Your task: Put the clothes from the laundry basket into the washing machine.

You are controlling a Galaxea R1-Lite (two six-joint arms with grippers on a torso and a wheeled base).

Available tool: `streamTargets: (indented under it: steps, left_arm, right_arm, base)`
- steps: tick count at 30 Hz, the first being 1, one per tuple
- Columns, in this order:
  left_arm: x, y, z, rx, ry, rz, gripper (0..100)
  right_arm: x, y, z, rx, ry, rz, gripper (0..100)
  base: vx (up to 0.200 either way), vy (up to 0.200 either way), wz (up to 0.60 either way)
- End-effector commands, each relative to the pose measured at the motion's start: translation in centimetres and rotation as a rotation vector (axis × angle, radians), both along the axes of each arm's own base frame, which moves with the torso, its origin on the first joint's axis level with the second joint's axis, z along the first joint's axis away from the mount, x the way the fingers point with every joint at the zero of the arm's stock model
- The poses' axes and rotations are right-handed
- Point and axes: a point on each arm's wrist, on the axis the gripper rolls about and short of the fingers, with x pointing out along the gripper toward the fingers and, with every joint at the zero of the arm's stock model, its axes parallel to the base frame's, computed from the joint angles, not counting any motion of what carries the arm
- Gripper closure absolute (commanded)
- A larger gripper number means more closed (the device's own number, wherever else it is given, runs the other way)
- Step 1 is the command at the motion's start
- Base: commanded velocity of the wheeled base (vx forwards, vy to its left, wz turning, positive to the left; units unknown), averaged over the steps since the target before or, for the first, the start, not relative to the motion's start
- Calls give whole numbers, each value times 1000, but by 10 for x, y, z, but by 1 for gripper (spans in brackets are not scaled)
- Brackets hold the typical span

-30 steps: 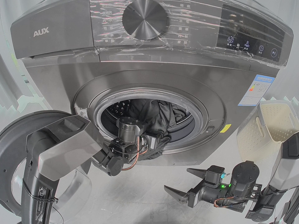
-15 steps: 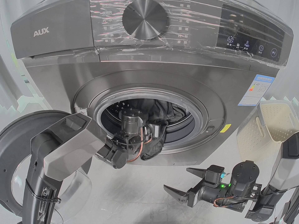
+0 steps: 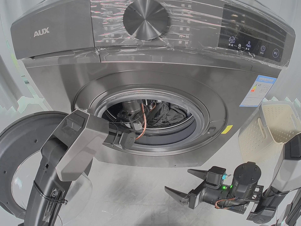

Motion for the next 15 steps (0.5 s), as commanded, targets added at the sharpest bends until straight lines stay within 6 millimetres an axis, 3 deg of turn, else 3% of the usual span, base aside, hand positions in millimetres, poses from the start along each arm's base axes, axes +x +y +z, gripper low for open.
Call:
streamTargets:
  steps: [1, 11, 12, 15]
  left_arm:
    - [14, -1, -12, -21, -26, 20, 100]
    - [17, -2, -18, -19, -23, 28, 100]
    - [16, -2, -17, -20, -23, 28, 0]
    - [14, -3, -24, -5, 4, 23, 0]
  right_arm:
    - [0, 0, 0, 1, 0, -1, 0]
    - [0, 0, -1, -1, 2, 0, 0]
    - [0, 0, -1, -1, 2, 0, 0]
    - [0, 0, -1, -3, 3, -1, 0]
  base:
    - [0, 0, 0]
    - [0, 0, 0]
    - [0, 0, 0]
    - [0, 0, 0]
